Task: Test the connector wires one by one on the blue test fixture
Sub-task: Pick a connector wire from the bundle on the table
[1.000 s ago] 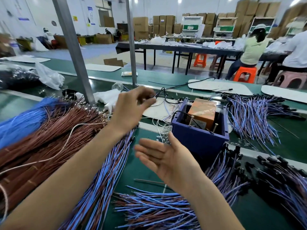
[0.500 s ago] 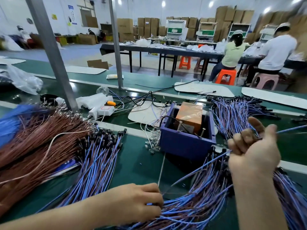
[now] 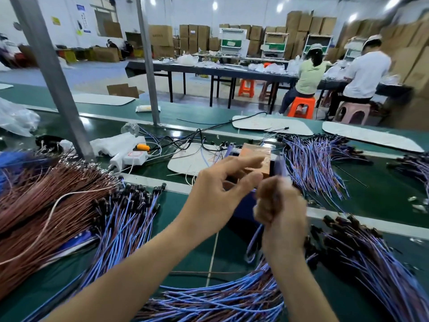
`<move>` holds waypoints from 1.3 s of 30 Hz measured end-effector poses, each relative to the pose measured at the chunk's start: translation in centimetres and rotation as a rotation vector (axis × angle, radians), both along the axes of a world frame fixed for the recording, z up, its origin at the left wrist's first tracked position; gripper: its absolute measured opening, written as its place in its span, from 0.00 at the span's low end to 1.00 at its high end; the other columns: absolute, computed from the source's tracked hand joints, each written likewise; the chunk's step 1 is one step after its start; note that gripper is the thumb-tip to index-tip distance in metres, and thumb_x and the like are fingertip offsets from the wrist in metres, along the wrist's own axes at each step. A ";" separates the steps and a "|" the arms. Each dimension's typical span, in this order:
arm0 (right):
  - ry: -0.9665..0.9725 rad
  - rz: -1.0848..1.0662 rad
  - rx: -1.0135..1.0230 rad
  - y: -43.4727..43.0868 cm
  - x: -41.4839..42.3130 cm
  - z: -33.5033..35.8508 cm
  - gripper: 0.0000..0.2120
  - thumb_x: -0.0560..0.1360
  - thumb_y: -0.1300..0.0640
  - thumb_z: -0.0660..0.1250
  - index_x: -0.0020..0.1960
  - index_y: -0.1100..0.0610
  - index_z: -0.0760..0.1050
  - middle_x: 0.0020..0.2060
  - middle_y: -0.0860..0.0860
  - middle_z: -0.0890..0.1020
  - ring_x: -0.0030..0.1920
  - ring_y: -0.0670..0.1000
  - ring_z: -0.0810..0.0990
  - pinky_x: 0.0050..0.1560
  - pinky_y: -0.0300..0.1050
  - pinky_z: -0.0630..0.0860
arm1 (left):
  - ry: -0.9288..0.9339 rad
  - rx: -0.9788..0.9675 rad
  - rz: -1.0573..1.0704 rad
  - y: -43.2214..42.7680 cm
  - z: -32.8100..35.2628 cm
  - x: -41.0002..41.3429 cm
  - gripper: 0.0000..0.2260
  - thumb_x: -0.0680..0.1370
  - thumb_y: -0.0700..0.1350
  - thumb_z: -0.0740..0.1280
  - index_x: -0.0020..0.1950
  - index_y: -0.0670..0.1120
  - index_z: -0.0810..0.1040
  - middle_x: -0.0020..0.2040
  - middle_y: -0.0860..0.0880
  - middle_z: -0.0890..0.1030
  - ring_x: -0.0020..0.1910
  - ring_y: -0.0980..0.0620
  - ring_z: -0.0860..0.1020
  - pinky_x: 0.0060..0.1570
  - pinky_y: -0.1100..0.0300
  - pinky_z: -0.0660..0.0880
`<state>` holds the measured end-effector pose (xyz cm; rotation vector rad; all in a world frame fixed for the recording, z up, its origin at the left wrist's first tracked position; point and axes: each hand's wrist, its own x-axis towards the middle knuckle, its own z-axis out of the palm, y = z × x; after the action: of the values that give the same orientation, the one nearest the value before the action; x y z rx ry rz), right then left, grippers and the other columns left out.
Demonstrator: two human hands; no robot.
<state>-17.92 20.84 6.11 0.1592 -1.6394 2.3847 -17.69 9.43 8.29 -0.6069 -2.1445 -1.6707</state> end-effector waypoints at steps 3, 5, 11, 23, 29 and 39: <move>0.014 0.079 0.063 -1.4 1.3 -3.8 0.21 0.80 0.53 0.57 0.29 0.52 0.73 0.22 0.44 0.67 0.22 0.43 0.60 0.23 0.36 0.59 | -0.168 0.161 -0.046 0.3 -1.2 0.2 0.07 0.72 0.45 0.70 0.48 0.50 0.83 0.42 0.52 0.84 0.37 0.61 0.79 0.39 0.66 0.75; -0.025 0.065 0.102 -0.7 0.5 -4.6 0.19 0.82 0.55 0.58 0.33 0.52 0.75 0.23 0.46 0.67 0.23 0.45 0.62 0.23 0.38 0.61 | -0.268 0.271 -0.028 0.2 -2.5 0.0 0.05 0.72 0.41 0.70 0.45 0.48 0.84 0.36 0.53 0.84 0.31 0.63 0.77 0.33 0.72 0.72; -0.027 -0.107 0.229 -0.5 -0.6 -5.5 0.13 0.81 0.57 0.59 0.41 0.56 0.76 0.24 0.49 0.75 0.25 0.48 0.71 0.25 0.40 0.70 | -0.396 0.393 0.120 0.6 -4.1 -0.3 0.10 0.75 0.35 0.68 0.44 0.49 0.84 0.35 0.50 0.84 0.31 0.59 0.78 0.32 0.68 0.74; -0.177 -0.249 0.085 1.2 -2.0 -6.7 0.10 0.80 0.60 0.62 0.42 0.60 0.78 0.20 0.47 0.70 0.21 0.45 0.66 0.21 0.39 0.64 | -0.425 0.654 -0.181 2.7 -4.7 0.4 0.13 0.80 0.45 0.60 0.50 0.47 0.84 0.42 0.42 0.84 0.43 0.47 0.83 0.45 0.61 0.78; -0.253 -0.310 0.076 2.5 -3.7 -7.2 0.08 0.79 0.62 0.64 0.46 0.59 0.81 0.31 0.54 0.82 0.30 0.53 0.79 0.33 0.47 0.77 | -0.344 0.328 -0.126 4.7 -4.7 0.3 0.11 0.76 0.47 0.69 0.57 0.55 0.80 0.50 0.52 0.83 0.48 0.53 0.82 0.50 0.58 0.79; -0.223 -0.420 0.126 3.6 -4.0 -8.0 0.07 0.77 0.62 0.66 0.44 0.55 0.82 0.32 0.51 0.82 0.31 0.50 0.77 0.36 0.48 0.74 | -0.312 0.124 0.003 5.8 -4.9 -2.1 0.04 0.75 0.39 0.69 0.44 0.47 0.83 0.38 0.50 0.84 0.39 0.56 0.81 0.44 0.62 0.78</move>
<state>-21.92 24.42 -1.85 -0.4046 -1.7137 2.0385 -19.82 15.20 3.35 -0.3245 -2.2201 -1.9899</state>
